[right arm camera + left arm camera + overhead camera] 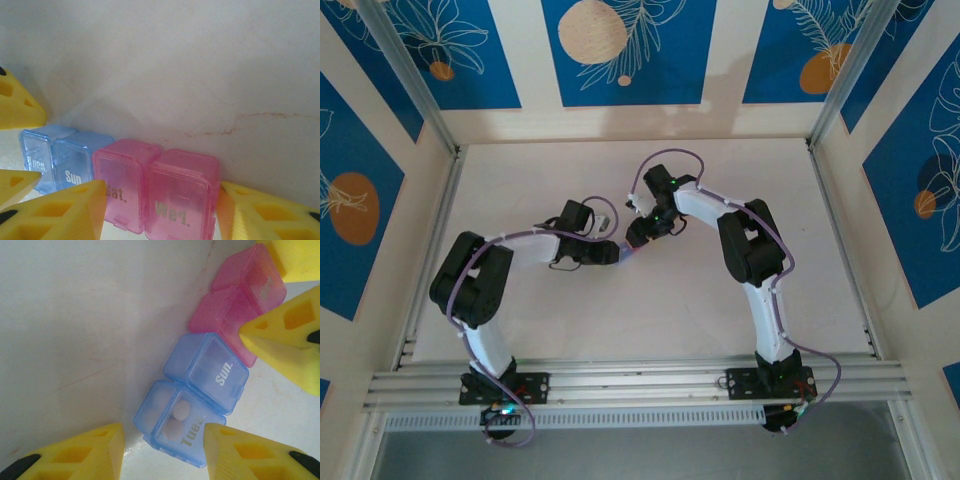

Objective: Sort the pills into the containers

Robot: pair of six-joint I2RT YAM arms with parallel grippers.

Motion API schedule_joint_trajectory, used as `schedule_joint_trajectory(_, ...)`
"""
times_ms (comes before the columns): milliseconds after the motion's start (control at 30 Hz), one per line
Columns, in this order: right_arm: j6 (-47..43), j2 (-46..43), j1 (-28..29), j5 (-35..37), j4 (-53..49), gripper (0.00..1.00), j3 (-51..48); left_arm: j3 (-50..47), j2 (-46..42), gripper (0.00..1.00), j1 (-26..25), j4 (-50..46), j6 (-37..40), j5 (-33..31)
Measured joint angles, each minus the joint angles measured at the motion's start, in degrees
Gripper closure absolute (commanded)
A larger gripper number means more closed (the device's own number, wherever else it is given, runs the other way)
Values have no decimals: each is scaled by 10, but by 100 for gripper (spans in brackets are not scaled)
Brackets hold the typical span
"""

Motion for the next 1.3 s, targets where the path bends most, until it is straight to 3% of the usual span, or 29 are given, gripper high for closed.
schedule_joint_trajectory(467,47,-22,-6,19,24,36,-32,58,-7,47,0,-56,0,-73)
schedule_joint_trajectory(733,122,-71,-28,49,66,32,-85,47,-96,46,0,-52,-2,-105)
schedule_joint_trajectory(1000,157,-176,-31,60,113,32,-146,-9,-196,44,0,-36,-2,-137)
schedule_joint_trajectory(1300,149,-381,4,79,170,32,-296,-131,-402,35,0,16,17,-186)
